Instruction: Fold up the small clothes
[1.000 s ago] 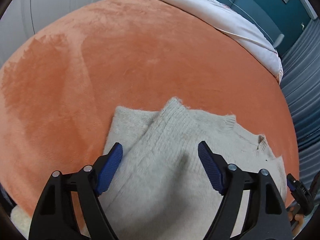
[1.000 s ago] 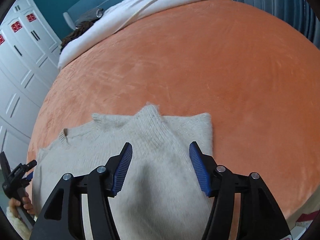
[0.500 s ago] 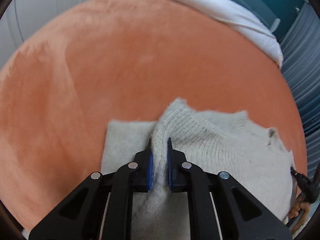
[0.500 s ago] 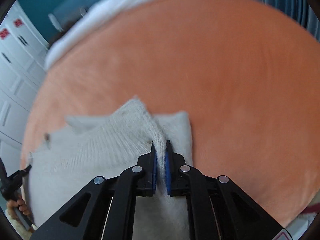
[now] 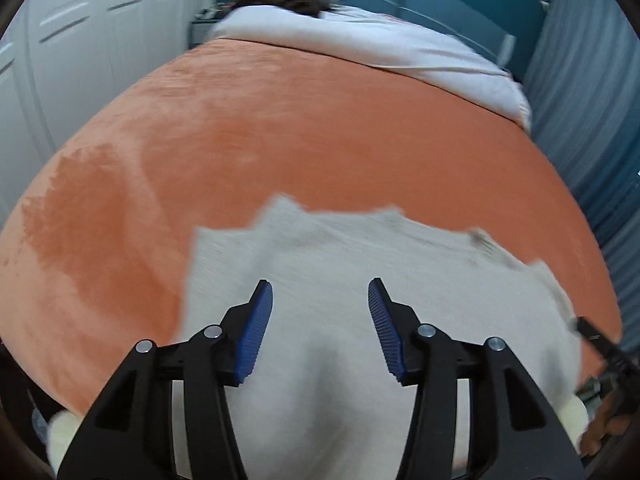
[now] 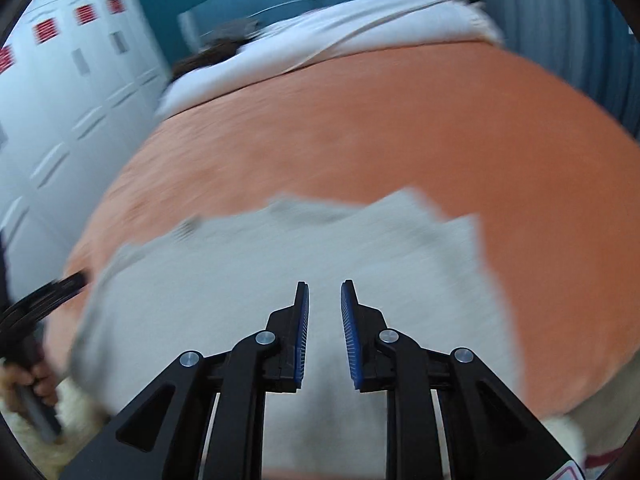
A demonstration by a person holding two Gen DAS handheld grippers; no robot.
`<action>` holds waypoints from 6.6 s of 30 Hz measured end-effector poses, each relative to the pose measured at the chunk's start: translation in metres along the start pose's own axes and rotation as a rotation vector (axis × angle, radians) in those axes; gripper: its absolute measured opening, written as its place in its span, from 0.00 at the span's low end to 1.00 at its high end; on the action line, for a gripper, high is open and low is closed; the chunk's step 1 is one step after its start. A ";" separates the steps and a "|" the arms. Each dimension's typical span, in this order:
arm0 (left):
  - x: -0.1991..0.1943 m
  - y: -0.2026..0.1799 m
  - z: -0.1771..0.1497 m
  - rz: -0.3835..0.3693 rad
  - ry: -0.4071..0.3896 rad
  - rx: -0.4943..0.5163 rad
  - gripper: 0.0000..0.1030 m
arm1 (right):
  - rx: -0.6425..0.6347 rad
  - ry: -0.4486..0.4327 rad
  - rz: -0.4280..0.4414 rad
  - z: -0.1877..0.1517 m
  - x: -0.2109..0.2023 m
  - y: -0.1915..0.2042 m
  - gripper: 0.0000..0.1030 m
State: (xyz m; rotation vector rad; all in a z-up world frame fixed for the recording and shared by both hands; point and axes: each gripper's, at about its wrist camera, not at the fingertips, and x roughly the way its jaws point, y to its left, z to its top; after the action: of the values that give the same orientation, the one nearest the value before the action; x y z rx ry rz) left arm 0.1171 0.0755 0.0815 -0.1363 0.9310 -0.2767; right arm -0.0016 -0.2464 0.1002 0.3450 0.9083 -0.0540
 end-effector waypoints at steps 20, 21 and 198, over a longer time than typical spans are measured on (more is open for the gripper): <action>0.010 -0.018 -0.098 0.110 0.125 0.095 0.54 | 0.236 0.170 -0.231 -0.072 -0.010 -0.092 0.05; 0.010 -0.020 -0.099 0.116 0.123 0.103 0.55 | 0.206 0.116 -0.236 -0.067 -0.020 -0.083 0.06; 0.016 -0.131 -0.118 -0.145 0.214 0.231 0.13 | 0.330 0.145 0.025 -0.016 0.047 -0.098 0.15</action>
State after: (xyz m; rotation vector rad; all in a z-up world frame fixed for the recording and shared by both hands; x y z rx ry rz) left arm 0.0080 -0.0543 0.0301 0.0401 1.0958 -0.5391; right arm -0.0033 -0.3296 0.0281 0.6736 1.0398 -0.1582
